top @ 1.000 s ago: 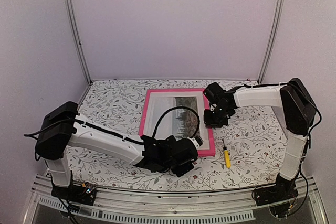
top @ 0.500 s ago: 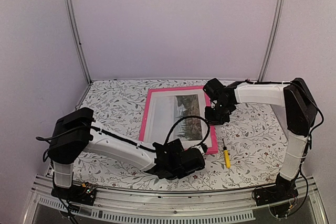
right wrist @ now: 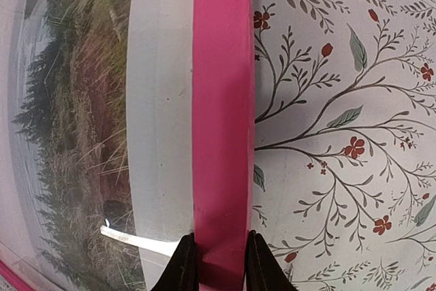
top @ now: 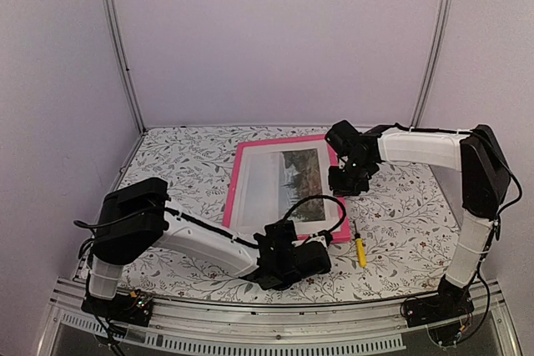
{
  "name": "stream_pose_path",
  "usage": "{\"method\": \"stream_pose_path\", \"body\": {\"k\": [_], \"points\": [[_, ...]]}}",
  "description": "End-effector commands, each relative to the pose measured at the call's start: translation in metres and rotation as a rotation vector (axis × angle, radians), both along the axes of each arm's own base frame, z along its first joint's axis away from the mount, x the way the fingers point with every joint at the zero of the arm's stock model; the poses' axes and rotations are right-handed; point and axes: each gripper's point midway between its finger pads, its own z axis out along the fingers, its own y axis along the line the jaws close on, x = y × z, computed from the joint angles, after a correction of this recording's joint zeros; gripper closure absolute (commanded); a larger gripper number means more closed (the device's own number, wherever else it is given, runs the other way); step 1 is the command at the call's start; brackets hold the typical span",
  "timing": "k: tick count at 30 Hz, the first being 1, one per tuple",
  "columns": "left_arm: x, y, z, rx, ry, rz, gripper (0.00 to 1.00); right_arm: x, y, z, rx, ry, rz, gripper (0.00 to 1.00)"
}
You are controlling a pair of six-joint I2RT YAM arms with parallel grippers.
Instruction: Take the photo out of the frame
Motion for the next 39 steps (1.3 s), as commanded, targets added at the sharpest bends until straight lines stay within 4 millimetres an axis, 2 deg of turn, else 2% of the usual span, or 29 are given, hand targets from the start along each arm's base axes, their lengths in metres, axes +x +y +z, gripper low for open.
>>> {"method": "stream_pose_path", "body": {"k": [1,7,14,17,19,22,24,28,29,31,34,38,39], "points": [[0.001,0.001,-0.001,0.070,-0.072,-0.027,0.16,0.015,0.022,0.053,0.131,-0.119,-0.003,1.00],[0.003,-0.005,0.021,0.029,-0.122,-0.047,0.30,0.013,0.025,0.060,0.154,-0.127,0.004,1.00],[0.008,-0.008,0.040,-0.006,-0.209,-0.051,0.55,0.009,0.032,0.072,0.216,-0.133,0.020,0.98],[0.010,-0.009,0.050,-0.023,-0.246,-0.040,0.70,0.007,0.033,0.075,0.233,-0.136,0.022,0.95],[0.012,-0.009,0.058,-0.034,-0.275,-0.028,0.81,0.006,0.032,0.080,0.244,-0.147,0.021,0.89],[0.014,-0.010,0.071,-0.067,-0.310,-0.013,0.90,0.005,0.033,0.090,0.275,-0.170,0.023,0.72],[0.015,-0.009,0.083,-0.091,-0.338,-0.006,0.94,0.005,0.034,0.100,0.298,-0.197,0.025,0.54],[0.017,-0.003,0.109,-0.164,-0.391,0.012,1.00,-0.001,0.040,0.137,0.394,-0.273,0.066,0.21],[0.018,-0.002,0.115,-0.186,-0.402,0.016,1.00,-0.001,0.040,0.145,0.407,-0.296,0.072,0.16],[0.021,0.002,0.131,-0.235,-0.427,0.029,1.00,-0.003,0.038,0.169,0.441,-0.357,0.081,0.08],[0.025,0.007,0.160,-0.341,-0.456,0.057,1.00,-0.004,0.034,0.197,0.475,-0.442,0.089,0.02],[0.030,0.017,0.198,-0.485,-0.478,0.088,1.00,-0.005,0.017,0.234,0.492,-0.577,0.060,0.01],[0.032,0.019,0.204,-0.511,-0.476,0.096,1.00,-0.006,0.015,0.238,0.493,-0.596,0.057,0.01]]}}
